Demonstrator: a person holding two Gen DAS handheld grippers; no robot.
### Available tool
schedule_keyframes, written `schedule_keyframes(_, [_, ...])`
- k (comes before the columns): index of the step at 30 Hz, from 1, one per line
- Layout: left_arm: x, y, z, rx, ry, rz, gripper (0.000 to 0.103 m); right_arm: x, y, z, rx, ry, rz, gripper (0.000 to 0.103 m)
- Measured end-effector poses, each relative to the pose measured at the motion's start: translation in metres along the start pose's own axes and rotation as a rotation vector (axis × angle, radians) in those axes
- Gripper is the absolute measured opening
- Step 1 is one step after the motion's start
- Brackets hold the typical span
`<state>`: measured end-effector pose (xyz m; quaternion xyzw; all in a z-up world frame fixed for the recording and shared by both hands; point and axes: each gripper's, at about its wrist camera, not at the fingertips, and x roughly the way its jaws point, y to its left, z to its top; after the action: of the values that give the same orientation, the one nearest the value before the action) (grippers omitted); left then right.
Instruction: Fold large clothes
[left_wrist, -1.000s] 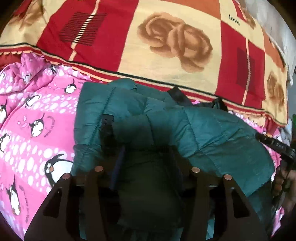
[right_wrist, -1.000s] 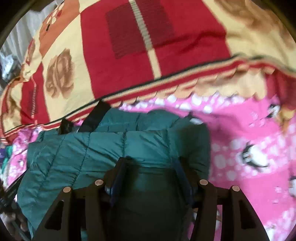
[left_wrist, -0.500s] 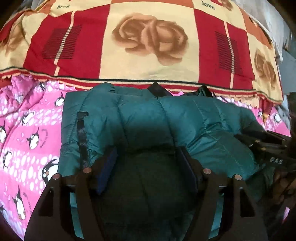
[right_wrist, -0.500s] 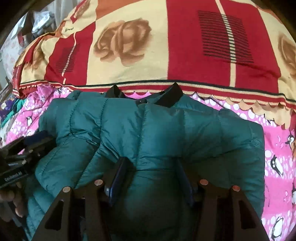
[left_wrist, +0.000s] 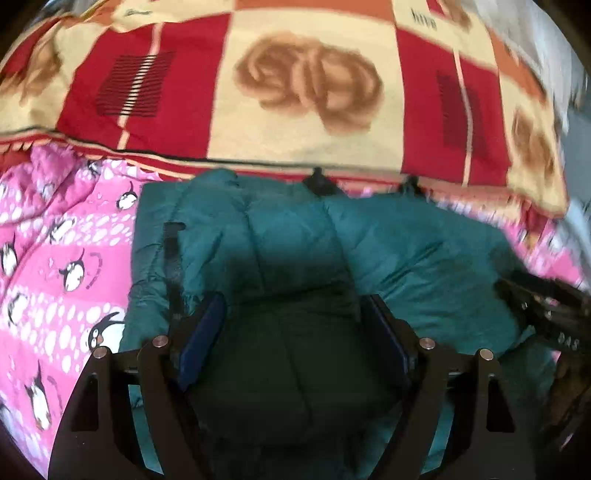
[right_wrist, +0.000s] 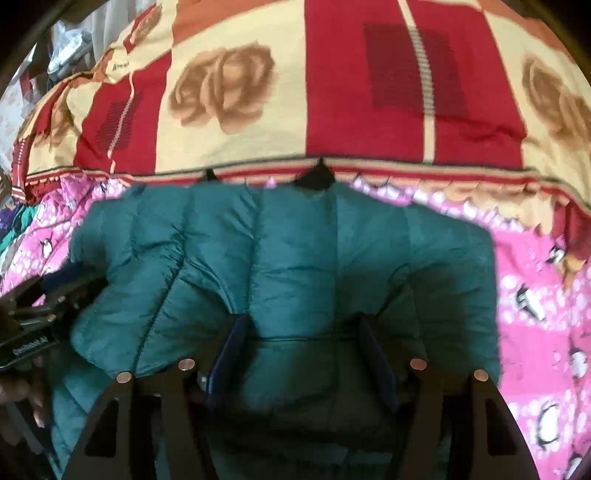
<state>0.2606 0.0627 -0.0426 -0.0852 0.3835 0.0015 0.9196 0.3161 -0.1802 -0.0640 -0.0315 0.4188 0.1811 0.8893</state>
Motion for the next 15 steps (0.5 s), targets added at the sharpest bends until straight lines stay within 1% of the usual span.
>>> schedule_keyframes(2, [-0.011,-0.001,0.001,0.005,-0.033,-0.023,0.079,-0.02,0.004,0.001,0.003,-0.073,0.031,0.062])
schedule_keyframes(3, [-0.012,-0.004,-0.001,0.027,-0.033,-0.02,0.079,-0.027,0.007,-0.001,0.002,-0.088,0.046,0.062])
schedule_keyframes(4, [-0.008,-0.006,-0.002,0.045,-0.014,-0.009,0.079,-0.029,0.008,-0.004,0.001,-0.08,0.047,0.063])
schedule_keyframes(6, [0.008,-0.011,-0.01,0.097,0.069,0.026,0.079,-0.008,0.012,-0.013,-0.016,0.011,0.037,0.066])
schedule_keyframes(7, [0.01,-0.012,-0.011,0.105,0.069,0.034,0.079,0.007,0.012,-0.02,-0.031,0.06,0.045,0.066])
schedule_keyframes(8, [0.007,-0.013,-0.011,0.107,0.057,0.041,0.079,0.008,0.012,-0.022,-0.029,0.05,0.051,0.066])
schedule_keyframes(10, [-0.006,-0.01,-0.011,0.081,0.04,0.027,0.079,-0.008,0.006,-0.018,0.009,0.022,0.06,0.066])
schedule_keyframes(12, [-0.024,-0.004,-0.012,0.055,0.011,-0.008,0.079,-0.034,-0.001,-0.017,0.027,-0.034,0.057,0.066])
schedule_keyframes(13, [-0.033,-0.001,-0.015,0.053,-0.001,-0.015,0.079,-0.056,-0.006,-0.021,0.022,-0.083,0.045,0.066])
schedule_keyframes(15, [-0.051,0.004,-0.022,0.066,-0.027,-0.011,0.079,-0.079,-0.014,-0.033,0.014,-0.112,0.024,0.066])
